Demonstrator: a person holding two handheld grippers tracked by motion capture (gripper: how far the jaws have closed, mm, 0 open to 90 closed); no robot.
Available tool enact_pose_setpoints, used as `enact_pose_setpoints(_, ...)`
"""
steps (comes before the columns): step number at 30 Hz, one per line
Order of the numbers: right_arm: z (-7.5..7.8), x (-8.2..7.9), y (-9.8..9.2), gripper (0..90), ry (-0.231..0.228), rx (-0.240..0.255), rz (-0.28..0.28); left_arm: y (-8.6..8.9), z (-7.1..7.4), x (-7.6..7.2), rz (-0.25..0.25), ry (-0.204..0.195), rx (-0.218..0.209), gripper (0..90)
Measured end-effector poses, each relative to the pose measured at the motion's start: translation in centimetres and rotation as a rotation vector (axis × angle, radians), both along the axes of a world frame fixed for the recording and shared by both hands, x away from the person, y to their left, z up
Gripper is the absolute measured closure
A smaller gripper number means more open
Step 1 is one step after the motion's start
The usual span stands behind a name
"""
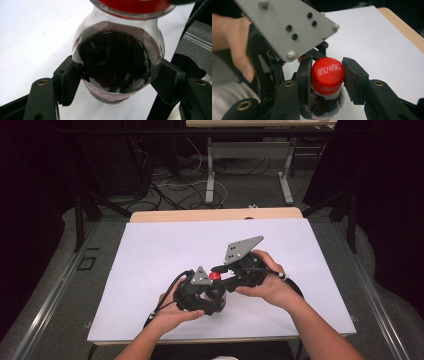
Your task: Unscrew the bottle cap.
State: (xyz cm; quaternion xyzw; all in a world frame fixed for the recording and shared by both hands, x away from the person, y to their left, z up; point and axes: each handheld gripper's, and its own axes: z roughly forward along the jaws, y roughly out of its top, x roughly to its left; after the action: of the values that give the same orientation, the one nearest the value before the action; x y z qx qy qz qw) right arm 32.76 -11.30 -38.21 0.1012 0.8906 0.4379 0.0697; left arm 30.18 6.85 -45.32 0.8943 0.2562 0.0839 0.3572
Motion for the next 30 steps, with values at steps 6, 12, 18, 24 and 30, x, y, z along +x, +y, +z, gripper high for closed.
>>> enact_pose_setpoints(6, 0.1, 1.3, -0.5, 61.2, 0.030, -0.005, 0.140, -0.3, -0.2, -0.1, -0.015, -0.004, -0.021, 30.9)
enact_pose_setpoints(12, 0.1, 2.0, -0.8, 61.2, 0.044, 0.002, 0.207, -0.1, 0.0, -0.1, -0.041, 0.009, -0.009, 30.8)
enact_pose_setpoints(18, -0.1, 1.4, -0.4, 41.2, 0.039, -0.034, 0.064, 0.0, -0.1, 0.1, -0.017, 0.019, -0.006, 30.8)
enact_pose_setpoints(24, 0.0, -0.5, 0.6, 45.8, 0.042, -0.039, -0.145, 0.1, -0.1, 0.2, 0.019, 0.002, -0.012, 30.8)
enact_pose_setpoints(30, 0.3, -1.3, 1.0, 60.4, 0.089, -0.003, -0.275, 0.0, -0.2, 0.2, 0.027, -0.006, -0.010, 30.8)
